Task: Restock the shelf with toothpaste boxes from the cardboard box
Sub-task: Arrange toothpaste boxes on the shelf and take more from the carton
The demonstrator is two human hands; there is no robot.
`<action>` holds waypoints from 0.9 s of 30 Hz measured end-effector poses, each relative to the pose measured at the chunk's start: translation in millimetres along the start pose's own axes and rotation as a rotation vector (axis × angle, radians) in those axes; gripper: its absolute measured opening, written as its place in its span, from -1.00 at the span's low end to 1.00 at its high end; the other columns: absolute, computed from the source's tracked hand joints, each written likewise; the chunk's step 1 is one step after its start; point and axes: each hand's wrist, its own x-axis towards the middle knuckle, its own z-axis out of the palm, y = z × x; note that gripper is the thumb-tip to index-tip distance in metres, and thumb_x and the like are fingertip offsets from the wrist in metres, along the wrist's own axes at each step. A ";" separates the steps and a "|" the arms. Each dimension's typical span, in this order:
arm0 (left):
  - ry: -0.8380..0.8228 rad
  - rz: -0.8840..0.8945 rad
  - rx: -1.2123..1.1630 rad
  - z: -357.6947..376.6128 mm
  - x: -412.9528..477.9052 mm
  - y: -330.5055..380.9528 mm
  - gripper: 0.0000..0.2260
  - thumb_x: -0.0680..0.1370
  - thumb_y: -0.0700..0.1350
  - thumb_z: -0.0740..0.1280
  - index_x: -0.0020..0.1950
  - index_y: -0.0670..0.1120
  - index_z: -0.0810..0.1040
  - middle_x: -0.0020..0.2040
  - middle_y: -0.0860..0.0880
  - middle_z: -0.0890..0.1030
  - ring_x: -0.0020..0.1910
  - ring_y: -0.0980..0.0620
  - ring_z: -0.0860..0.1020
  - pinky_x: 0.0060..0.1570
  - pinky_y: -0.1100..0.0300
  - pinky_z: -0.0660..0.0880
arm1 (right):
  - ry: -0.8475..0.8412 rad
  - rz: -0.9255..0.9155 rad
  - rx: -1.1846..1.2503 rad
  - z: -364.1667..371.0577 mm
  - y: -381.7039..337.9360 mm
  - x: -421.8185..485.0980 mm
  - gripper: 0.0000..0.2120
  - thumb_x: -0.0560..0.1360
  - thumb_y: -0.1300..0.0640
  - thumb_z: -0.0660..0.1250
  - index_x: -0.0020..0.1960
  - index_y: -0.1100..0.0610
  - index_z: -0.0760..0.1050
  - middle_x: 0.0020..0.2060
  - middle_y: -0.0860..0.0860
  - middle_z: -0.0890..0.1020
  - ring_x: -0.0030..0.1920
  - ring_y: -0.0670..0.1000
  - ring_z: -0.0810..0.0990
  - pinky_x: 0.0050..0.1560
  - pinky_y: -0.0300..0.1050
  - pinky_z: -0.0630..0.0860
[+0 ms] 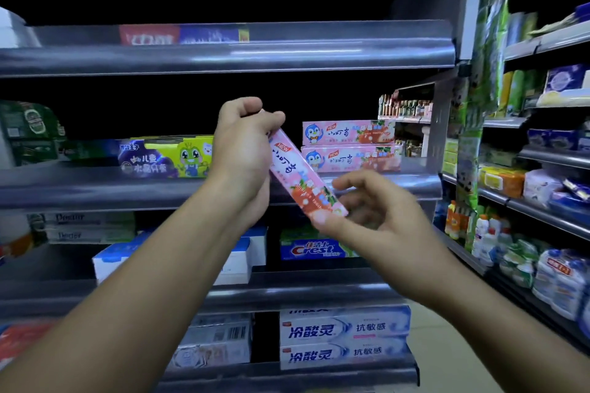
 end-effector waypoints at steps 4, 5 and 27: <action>-0.054 -0.061 -0.215 2.5 0.9 -3.6 -0.80 0.62 -0.33 0.30 -0.07 -0.05 0.40 -0.21 0.00 0.48 -0.31 0.12 0.48 -0.21 0.24 0.46 | 0.100 0.033 0.244 -8.2 1.3 7.1 -0.68 0.45 0.29 0.52 0.13 0.06 0.53 -0.15 0.06 0.72 -0.25 0.13 0.71 -0.21 0.00 0.68; -0.099 -0.056 -0.196 2.3 1.1 -5.0 -0.80 0.62 -0.31 0.30 -0.10 -0.05 0.41 -0.23 0.00 0.49 -0.30 0.11 0.48 -0.19 0.23 0.46 | 0.146 0.026 0.268 -14.0 1.1 10.7 -0.68 0.45 0.33 0.51 0.14 0.09 0.55 -0.16 0.04 0.72 -0.22 0.10 0.73 -0.20 -0.06 0.68; -0.153 0.212 0.925 -1.7 50.3 -25.4 -0.59 0.29 -0.10 0.68 0.10 0.09 0.71 -0.29 0.17 0.72 -0.20 0.22 0.69 0.02 0.16 0.64 | 0.476 0.074 -0.158 -81.8 24.0 88.4 -0.79 0.39 0.08 0.62 -0.10 0.08 0.61 -0.19 0.06 0.71 -0.14 0.08 0.70 -0.01 0.15 0.67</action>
